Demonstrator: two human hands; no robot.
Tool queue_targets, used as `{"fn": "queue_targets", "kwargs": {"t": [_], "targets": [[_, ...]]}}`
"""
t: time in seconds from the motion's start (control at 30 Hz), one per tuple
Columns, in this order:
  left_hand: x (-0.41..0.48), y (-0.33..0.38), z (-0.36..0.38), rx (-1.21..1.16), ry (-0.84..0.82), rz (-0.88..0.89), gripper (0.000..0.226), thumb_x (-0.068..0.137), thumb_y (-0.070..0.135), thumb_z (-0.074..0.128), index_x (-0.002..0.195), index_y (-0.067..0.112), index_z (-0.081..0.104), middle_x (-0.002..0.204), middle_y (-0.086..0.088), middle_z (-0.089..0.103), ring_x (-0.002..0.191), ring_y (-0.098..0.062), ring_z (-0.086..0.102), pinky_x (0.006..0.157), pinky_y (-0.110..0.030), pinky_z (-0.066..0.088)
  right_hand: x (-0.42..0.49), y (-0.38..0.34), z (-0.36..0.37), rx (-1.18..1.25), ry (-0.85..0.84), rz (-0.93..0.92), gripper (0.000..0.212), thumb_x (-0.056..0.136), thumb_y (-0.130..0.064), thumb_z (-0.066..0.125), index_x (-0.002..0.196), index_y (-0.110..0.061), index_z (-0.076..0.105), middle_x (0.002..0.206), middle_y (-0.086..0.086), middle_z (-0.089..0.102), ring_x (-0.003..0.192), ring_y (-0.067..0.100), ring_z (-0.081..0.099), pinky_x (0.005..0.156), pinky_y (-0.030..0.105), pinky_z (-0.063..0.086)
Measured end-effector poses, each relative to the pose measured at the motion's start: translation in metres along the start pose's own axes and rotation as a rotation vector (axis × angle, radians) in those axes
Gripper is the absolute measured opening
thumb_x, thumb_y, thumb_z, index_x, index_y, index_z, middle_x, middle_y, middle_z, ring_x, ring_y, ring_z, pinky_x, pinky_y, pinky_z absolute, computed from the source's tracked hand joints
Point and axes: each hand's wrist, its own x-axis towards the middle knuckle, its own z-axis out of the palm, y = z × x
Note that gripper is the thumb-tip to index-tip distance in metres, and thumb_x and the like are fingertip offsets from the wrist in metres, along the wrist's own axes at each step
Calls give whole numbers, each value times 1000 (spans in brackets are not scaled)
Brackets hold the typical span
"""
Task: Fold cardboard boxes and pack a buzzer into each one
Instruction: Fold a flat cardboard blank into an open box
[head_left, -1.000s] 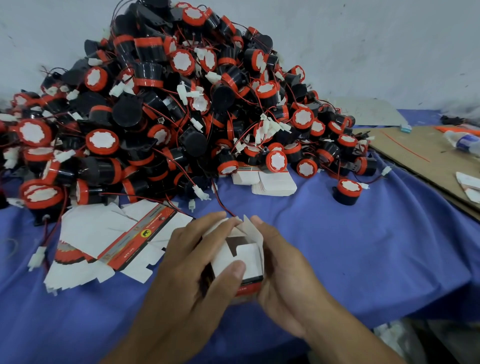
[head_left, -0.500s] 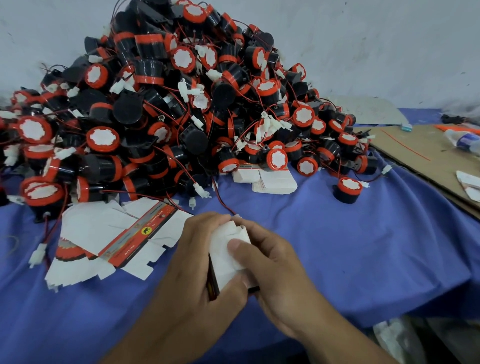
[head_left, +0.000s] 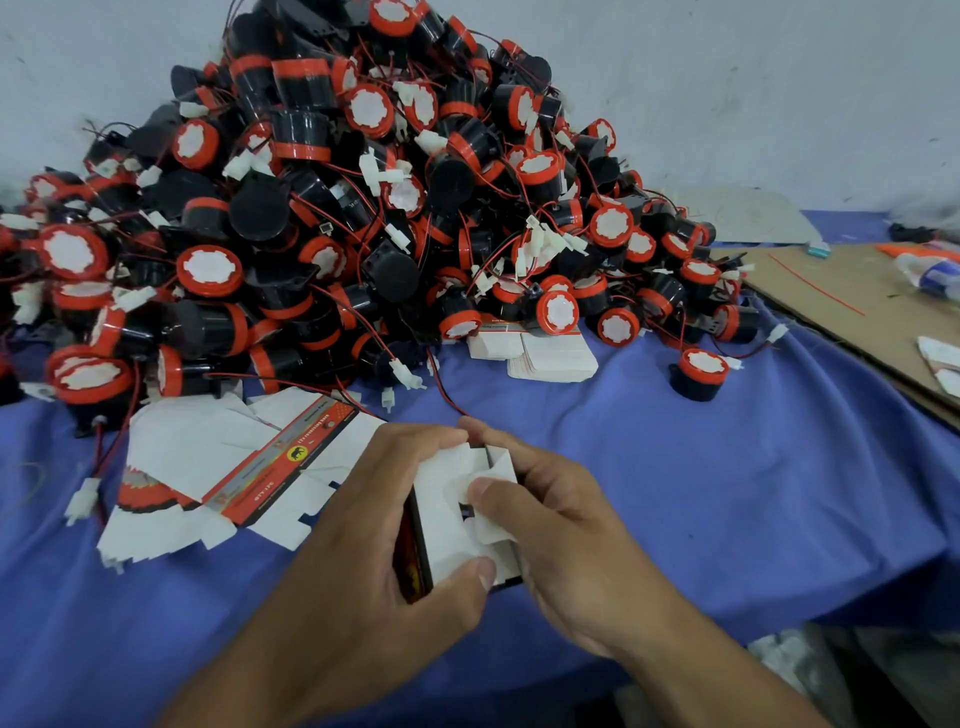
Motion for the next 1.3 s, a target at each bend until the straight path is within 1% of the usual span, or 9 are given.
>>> {"fn": "queue_targets", "kwargs": {"t": [0.17, 0.23, 0.3, 0.43, 0.67, 0.8, 0.97, 1.2, 1.3], "targets": [[2, 6, 0, -46, -15, 16, 88, 61, 60, 60, 138, 18, 50, 139, 6, 53, 128, -13, 50, 105, -34, 44, -5, -3, 5, -84, -8, -37, 21, 93, -34, 51, 103, -46, 66, 101, 27, 55, 90, 22, 52, 78, 56, 52], [1, 5, 0, -53, -24, 25, 86, 60, 61, 62, 136, 23, 49, 138, 8, 53, 127, -12, 51, 105, -36, 45, -6, -5, 4, -115, -18, -49, 24, 93, -36, 50, 102, -54, 64, 97, 22, 57, 89, 17, 53, 77, 44, 53], [1, 2, 0, -52, -30, 25, 88, 60, 63, 64, 137, 23, 49, 138, 8, 53, 128, -13, 51, 104, -40, 46, -6, -7, 1, -120, -26, -41, 26, 94, -32, 50, 102, -50, 66, 93, 5, 59, 88, 11, 55, 75, 30, 51], [2, -4, -2, -54, -50, 60, 85, 63, 61, 69, 136, 23, 50, 133, 12, 55, 123, -11, 55, 97, -32, 48, -4, -10, -7, -116, -47, 6, 23, 93, -31, 52, 111, -21, 63, 94, 4, 56, 90, 11, 57, 78, 28, 52], [4, -16, -7, -74, -83, 163, 71, 71, 51, 72, 134, 29, 49, 126, 15, 56, 115, -12, 59, 86, -22, 47, -6, -5, -5, -106, -31, 25, 28, 87, -44, 53, 112, -46, 67, 100, -2, 62, 98, 11, 60, 95, 44, 54], [3, -17, -4, -75, -75, 170, 71, 70, 49, 73, 133, 27, 49, 125, 14, 56, 114, -13, 60, 84, -22, 48, -9, -3, 5, -180, 66, -69, 23, 92, -42, 50, 107, -50, 65, 91, 8, 63, 83, 16, 62, 75, 52, 57], [4, -15, -1, -23, -74, 206, 74, 67, 48, 74, 132, 25, 48, 124, 18, 53, 115, -9, 57, 87, -12, 42, -12, 5, 10, -404, 223, -175, 25, 97, -41, 46, 119, -42, 59, 92, -2, 70, 77, 19, 66, 67, 51, 55], [5, -20, -9, -10, -63, 180, 76, 67, 56, 73, 135, 29, 51, 127, 21, 55, 118, -5, 57, 91, -18, 45, -10, -13, -9, -290, -18, 22, 30, 98, -38, 51, 122, -55, 54, 113, 4, 67, 106, 25, 65, 93, 45, 55], [4, -20, -10, -10, -57, 198, 76, 66, 54, 75, 134, 27, 52, 127, 19, 57, 118, -8, 59, 92, -20, 46, -10, -20, -13, -262, -108, 22, 36, 99, -32, 52, 109, -66, 60, 111, 18, 61, 93, 27, 63, 89, 36, 55]]}}
